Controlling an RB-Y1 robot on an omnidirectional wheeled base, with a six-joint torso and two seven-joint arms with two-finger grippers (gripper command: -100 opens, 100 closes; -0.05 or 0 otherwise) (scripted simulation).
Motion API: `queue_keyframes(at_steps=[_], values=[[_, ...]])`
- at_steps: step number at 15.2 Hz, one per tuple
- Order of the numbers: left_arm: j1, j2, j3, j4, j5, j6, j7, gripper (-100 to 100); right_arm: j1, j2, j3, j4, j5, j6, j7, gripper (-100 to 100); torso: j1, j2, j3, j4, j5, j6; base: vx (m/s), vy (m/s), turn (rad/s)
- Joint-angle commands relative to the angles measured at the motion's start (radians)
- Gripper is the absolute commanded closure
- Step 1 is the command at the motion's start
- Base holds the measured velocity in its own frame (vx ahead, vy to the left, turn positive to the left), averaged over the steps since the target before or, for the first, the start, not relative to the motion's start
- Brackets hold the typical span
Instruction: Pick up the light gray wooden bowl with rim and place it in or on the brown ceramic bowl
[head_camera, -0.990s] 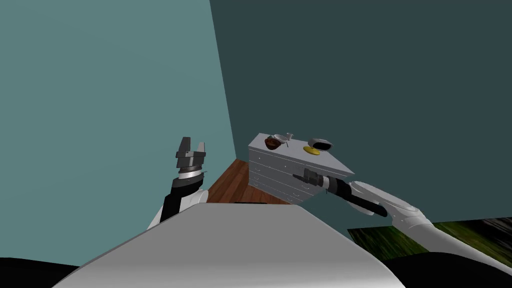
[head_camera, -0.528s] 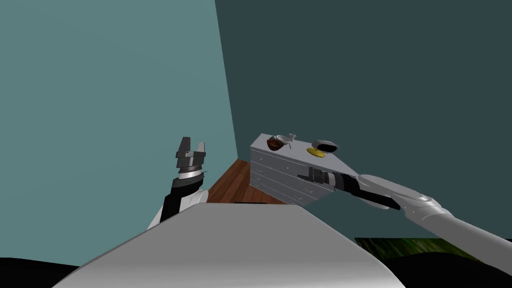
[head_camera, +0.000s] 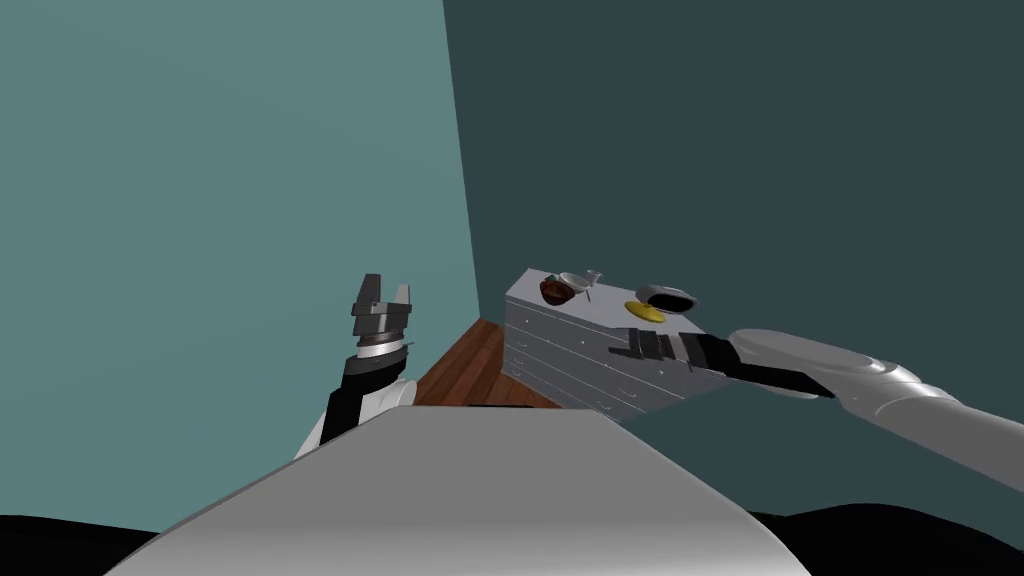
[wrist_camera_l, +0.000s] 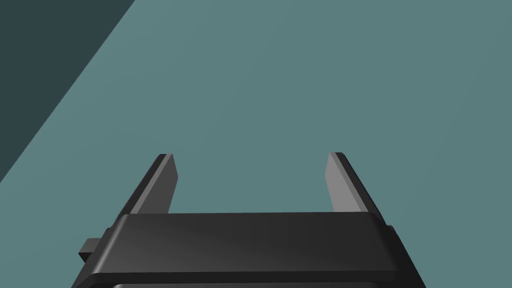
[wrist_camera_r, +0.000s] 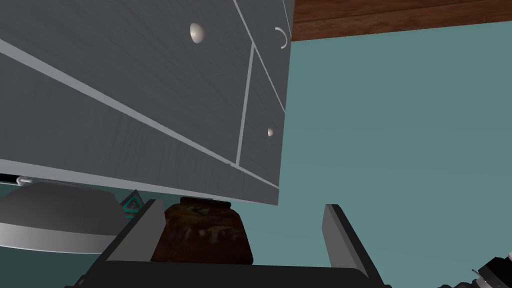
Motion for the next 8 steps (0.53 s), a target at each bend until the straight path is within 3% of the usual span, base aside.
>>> queue_keyframes(at_steps=[1,3,4,8], values=[[0.0,0.0,0.0,0.0,0.0,0.0,0.0,0,0.004,-0.05,-0.008,0.019,0.013,-0.006,-0.002,-100,0.0,0.0,0.0,0.0,0.0,0.0,0.052,-0.001,0.158],[0.0,0.0,0.0,0.0,0.0,0.0,0.0,0,0.004,-0.077,-0.008,0.019,0.013,-0.006,-0.002,-100,0.0,0.0,0.0,0.0,0.0,0.001,0.034,-0.004,0.013],[0.0,0.0,0.0,0.0,0.0,0.0,0.0,0,0.008,-0.114,-0.017,0.05,0.03,-0.017,-0.002,-100,0.0,0.001,0.0,0.0,0.0,0.001,0.048,-0.001,0.09],[0.0,0.0,0.0,0.0,0.0,0.0,0.0,0,0.012,-0.198,-0.026,0.08,0.047,-0.027,-0.003,-100,0.0,-0.002,-0.001,0.0,0.0,0.0,0.067,-0.004,0.117]])
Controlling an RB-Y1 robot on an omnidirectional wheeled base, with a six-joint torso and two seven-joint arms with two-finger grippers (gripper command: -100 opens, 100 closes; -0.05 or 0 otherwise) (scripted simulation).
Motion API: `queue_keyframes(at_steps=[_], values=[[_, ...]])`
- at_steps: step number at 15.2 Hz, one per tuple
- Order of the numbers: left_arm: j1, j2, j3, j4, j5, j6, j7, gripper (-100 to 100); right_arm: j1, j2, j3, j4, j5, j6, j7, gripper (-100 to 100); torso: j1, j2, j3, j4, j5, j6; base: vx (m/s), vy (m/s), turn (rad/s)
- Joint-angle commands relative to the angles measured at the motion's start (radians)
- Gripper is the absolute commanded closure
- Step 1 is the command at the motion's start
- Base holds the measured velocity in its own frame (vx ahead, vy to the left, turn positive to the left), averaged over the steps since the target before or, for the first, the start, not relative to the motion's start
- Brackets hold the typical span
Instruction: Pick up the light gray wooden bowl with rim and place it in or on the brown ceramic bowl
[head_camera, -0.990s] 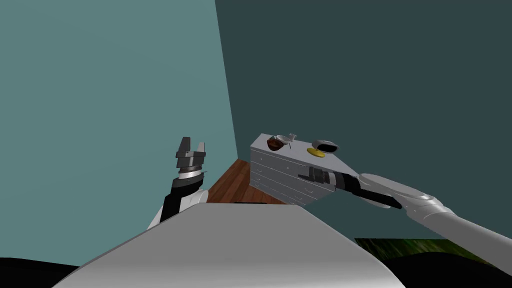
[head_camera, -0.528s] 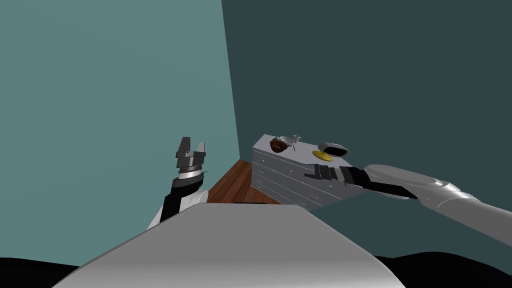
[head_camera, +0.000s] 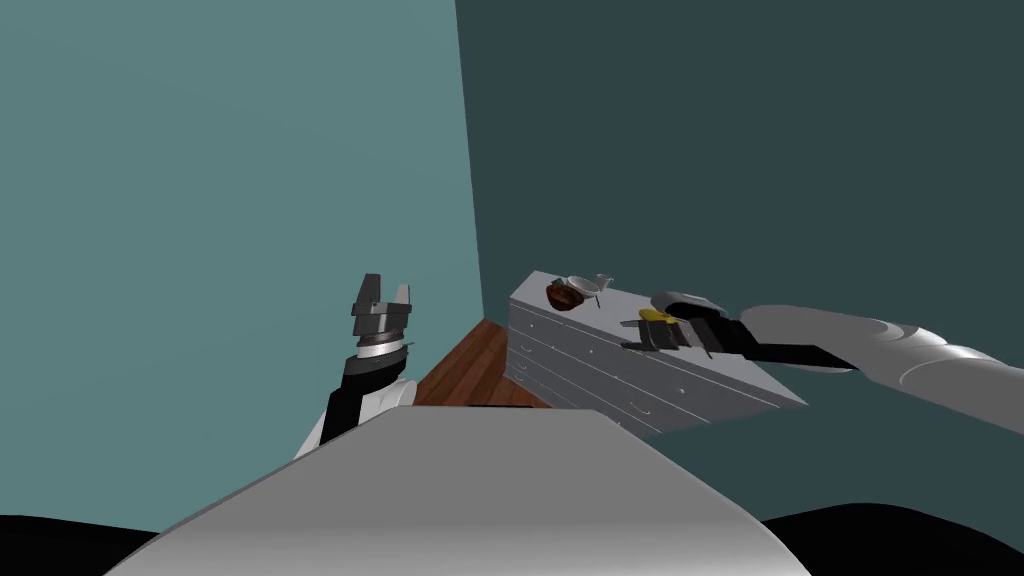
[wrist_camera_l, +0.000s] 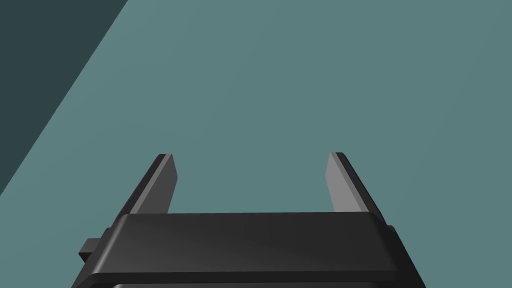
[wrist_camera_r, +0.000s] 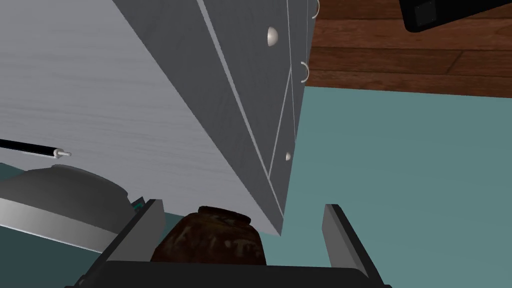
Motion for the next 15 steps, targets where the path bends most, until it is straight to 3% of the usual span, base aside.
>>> queue_keyframes(at_steps=[1,2,9,11,13,15], values=[[0.0,0.0,0.0,0.0,0.0,0.0,0.0,0,0.003,-0.043,-0.004,0.004,0.006,0.001,-0.002,-100,0.0,0.0,0.0,0.0,0.0,0.0,0.051,-0.004,0.062],[0.0,0.0,0.0,0.0,0.0,0.0,0.0,0,0.009,-0.071,-0.012,0.032,0.021,-0.008,-0.002,-100,0.0,0.001,0.0,0.0,0.0,0.0,0.06,-0.001,0.155],[0.0,0.0,0.0,0.0,0.0,0.0,0.0,0,0.023,-0.224,-0.023,0.081,0.049,-0.025,-0.002,-100,0.001,0.0,0.0,0.0,0.0,0.0,0.072,-0.006,0.113],[0.0,0.0,0.0,0.0,0.0,0.0,0.0,0,0.023,-0.224,-0.023,0.081,0.049,-0.025,-0.002,-100,0.0,0.0,0.0,0.0,0.0,0.0,0.05,-0.006,0.02],[0.0,0.0,0.0,0.0,0.0,0.0,0.0,0,0.033,-0.27,-0.026,0.101,0.062,-0.032,-0.002,-100,0.001,0.001,0.001,0.0,0.0,0.0,0.056,0.001,0.123],[0.0,0.0,0.0,0.0,0.0,0.0,0.0,0,0.033,-0.277,-0.026,0.101,0.062,-0.032,-0.002,-100,0.0,0.001,0.001,0.0,0.0,0.0,0.038,-0.009,0.024]])
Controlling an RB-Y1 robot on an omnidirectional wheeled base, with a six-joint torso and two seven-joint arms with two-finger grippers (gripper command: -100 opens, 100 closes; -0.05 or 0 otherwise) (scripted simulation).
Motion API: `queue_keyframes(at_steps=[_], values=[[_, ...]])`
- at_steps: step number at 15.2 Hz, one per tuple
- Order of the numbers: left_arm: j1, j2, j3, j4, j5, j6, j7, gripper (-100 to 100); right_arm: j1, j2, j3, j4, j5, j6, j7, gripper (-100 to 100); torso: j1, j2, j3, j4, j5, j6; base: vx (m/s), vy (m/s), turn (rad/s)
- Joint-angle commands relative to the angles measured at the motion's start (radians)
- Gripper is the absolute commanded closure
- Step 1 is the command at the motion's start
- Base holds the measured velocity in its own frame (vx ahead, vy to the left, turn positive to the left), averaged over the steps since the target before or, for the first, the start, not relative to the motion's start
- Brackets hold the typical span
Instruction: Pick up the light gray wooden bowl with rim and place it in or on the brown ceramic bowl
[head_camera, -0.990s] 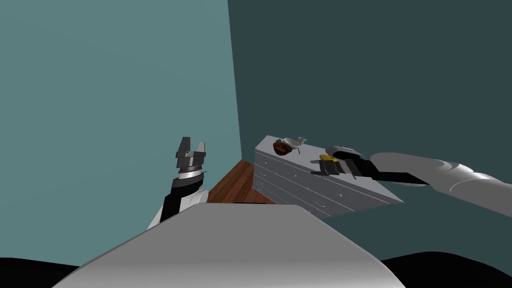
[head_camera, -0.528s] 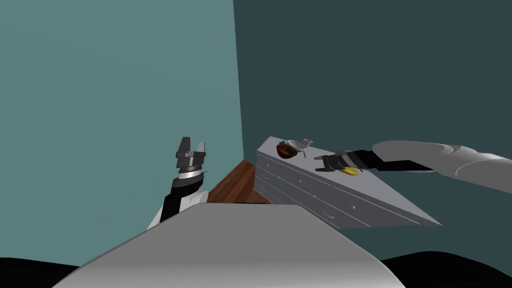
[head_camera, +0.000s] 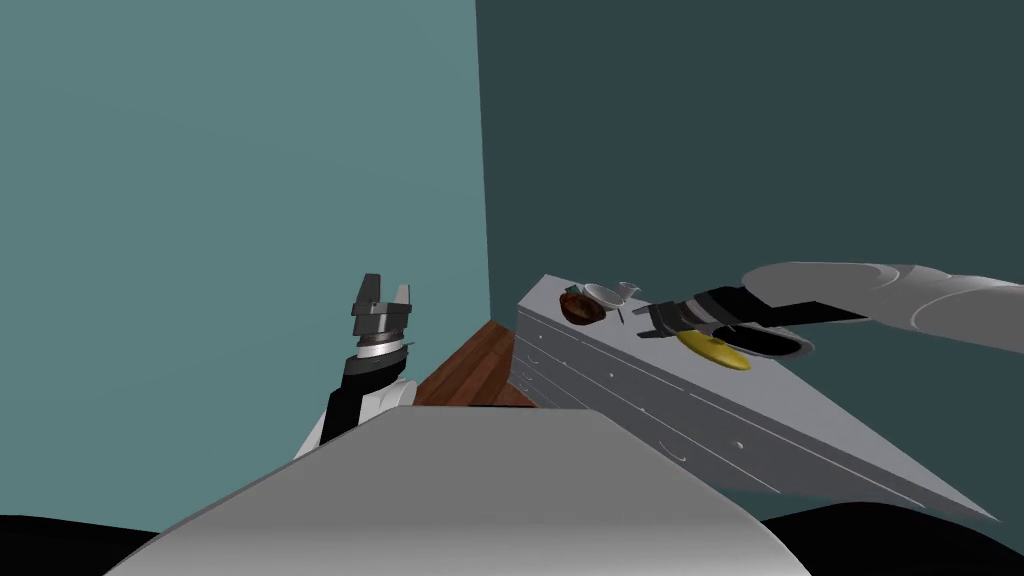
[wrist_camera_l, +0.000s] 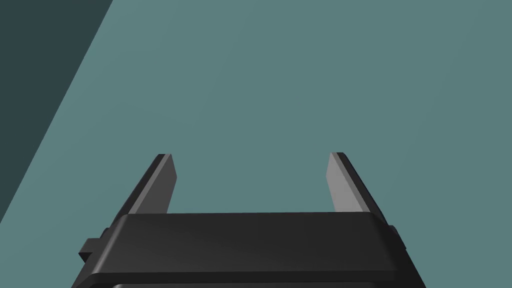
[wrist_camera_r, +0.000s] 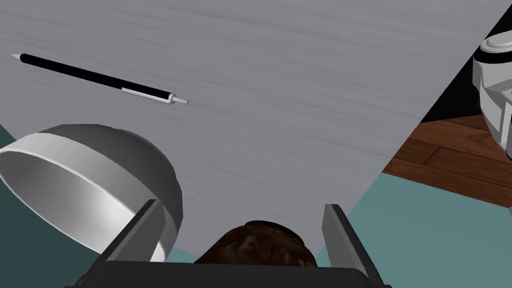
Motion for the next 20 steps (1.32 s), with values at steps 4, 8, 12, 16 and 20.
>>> queue_keyframes(at_steps=[4,8,12,16,20], values=[[0.0,0.0,0.0,0.0,0.0,0.0,0.0,0,0.036,-0.092,0.003,0.037,0.001,-0.008,0.016,-100,0.001,-0.001,0.0,0.0,0.0,0.0,0.055,-0.002,0.1],[0.0,0.0,0.0,0.0,0.0,0.0,0.0,0,0.066,-0.178,0.011,0.053,0.02,-0.022,0.017,-100,0.001,-0.003,-0.002,-0.001,0.0,-0.001,0.082,-0.002,0.137],[0.0,0.0,0.0,0.0,0.0,0.0,0.0,0,0.113,-0.237,0.032,0.058,0.038,-0.04,0.018,-100,0.002,-0.004,-0.002,-0.001,0.0,-0.001,0.089,0.016,0.13],[0.0,0.0,0.0,0.0,0.0,0.0,0.0,0,0.119,-0.191,0.052,0.052,0.051,-0.002,0.029,-100,0.002,-0.001,-0.001,-0.001,0.0,-0.001,0.035,0.018,0.123],[0.0,0.0,0.0,0.0,0.0,0.0,0.0,0,0.133,-0.186,0.049,0.056,0.048,0.006,0.037,100,0.001,0.006,0.003,0.002,0.0,0.0,-0.026,0.008,0.052]])
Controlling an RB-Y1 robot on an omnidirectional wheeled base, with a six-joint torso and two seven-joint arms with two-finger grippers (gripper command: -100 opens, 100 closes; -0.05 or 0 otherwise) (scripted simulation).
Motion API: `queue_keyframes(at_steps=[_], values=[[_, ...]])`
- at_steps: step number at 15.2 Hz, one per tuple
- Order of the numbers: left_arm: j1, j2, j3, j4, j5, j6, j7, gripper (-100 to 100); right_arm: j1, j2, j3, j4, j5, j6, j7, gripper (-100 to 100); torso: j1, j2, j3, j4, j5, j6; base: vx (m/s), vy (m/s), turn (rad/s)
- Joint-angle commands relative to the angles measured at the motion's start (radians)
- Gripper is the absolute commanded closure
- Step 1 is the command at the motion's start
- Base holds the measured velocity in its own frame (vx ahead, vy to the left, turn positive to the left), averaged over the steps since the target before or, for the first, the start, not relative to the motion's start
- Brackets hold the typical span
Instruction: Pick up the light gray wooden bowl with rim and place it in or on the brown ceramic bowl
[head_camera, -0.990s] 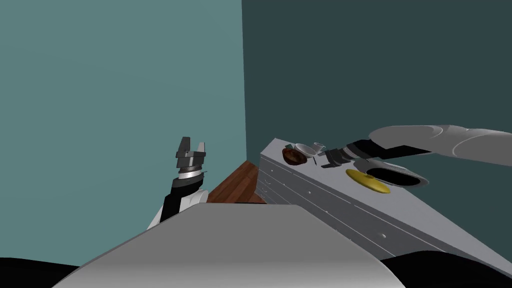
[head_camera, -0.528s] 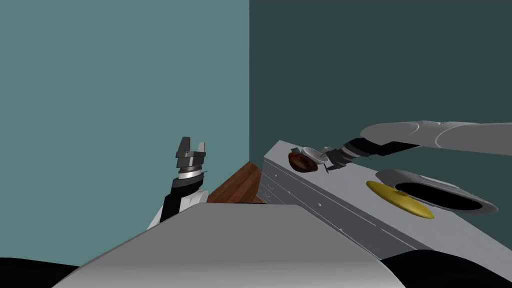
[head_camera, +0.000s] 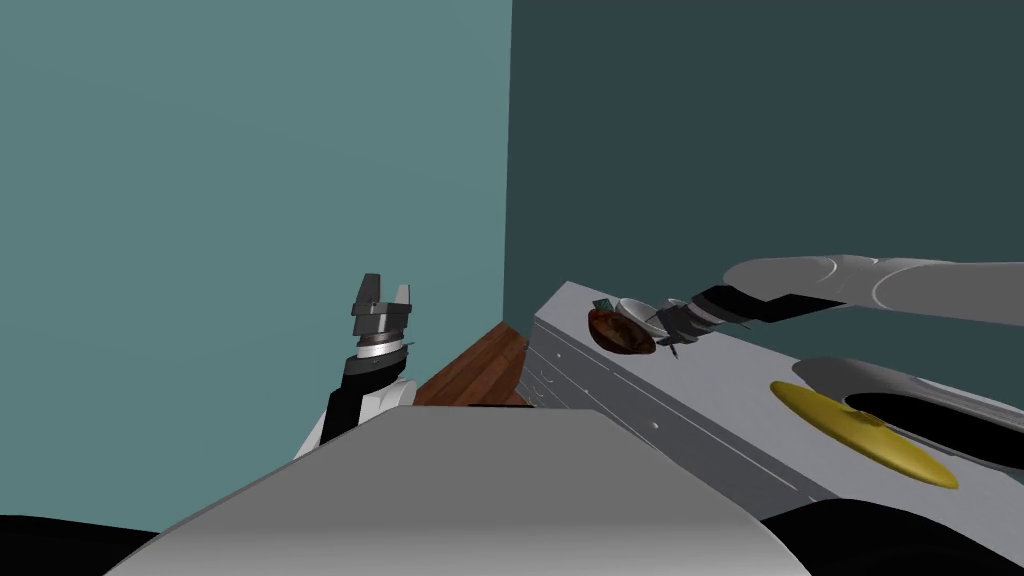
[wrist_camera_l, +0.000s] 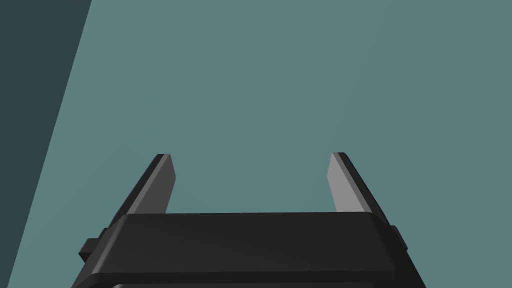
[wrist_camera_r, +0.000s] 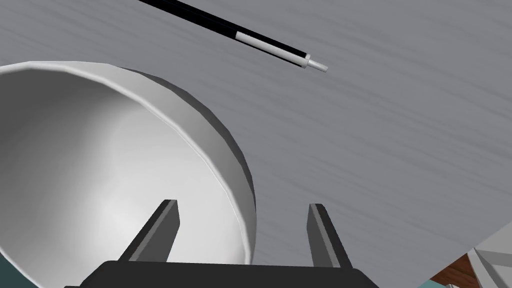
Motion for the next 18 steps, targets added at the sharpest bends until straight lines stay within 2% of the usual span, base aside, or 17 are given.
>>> queue_keyframes(at_steps=[1,4,5,6,7,8,13,18], values=[[0.0,0.0,0.0,0.0,0.0,0.0,0.0,0,0.0,0.0,0.0,0.0,0.0,0.0,0.0,100,0.0,0.0,0.0,0.0,0.0,0.0,0.0,0.0,0.0],[0.0,0.0,0.0,0.0,0.0,0.0,0.0,0,0.0,0.0,0.0,0.0,0.0,-0.001,0.0,100,-0.001,-0.001,-0.001,0.0,0.0,0.0,0.0,0.0,0.0],[0.0,0.0,0.0,0.0,0.0,0.0,0.0,0,-0.023,-0.027,-0.005,-0.004,-0.001,-0.029,-0.015,100,-0.001,-0.001,-0.001,0.0,0.0,0.0,0.014,-0.007,-0.137],[0.0,0.0,0.0,0.0,0.0,0.0,0.0,0,-0.028,-0.038,-0.01,-0.004,-0.003,-0.039,-0.019,100,-0.001,-0.002,-0.001,0.0,0.001,0.001,0.032,-0.014,-0.2],[0.0,0.0,0.0,0.0,0.0,0.0,0.0,0,-0.018,-0.022,-0.005,-0.002,-0.002,-0.022,-0.008,100,-0.001,-0.002,-0.001,0.0,0.001,0.001,0.023,-0.008,-0.073],[0.0,0.0,0.0,0.0,0.0,0.0,0.0,0,-0.052,-0.055,-0.027,0.005,-0.008,-0.06,-0.037,100,-0.001,-0.002,-0.001,0.0,0.0,0.001,-0.034,0.02,-0.121],[0.0,0.0,0.0,0.0,0.0,0.0,0.0,0,-0.094,-0.114,-0.061,0.017,-0.024,-0.121,-0.075,100,0.006,0.007,0.005,0.003,0.003,0.001,-0.085,0.042,-0.131],[0.0,0.0,0.0,0.0,0.0,0.0,0.0,0,-0.132,-0.174,-0.088,0.03,-0.042,-0.184,-0.109,100,0.008,0.007,0.005,0.004,0.004,0.001,-0.052,0.039,-0.076]])
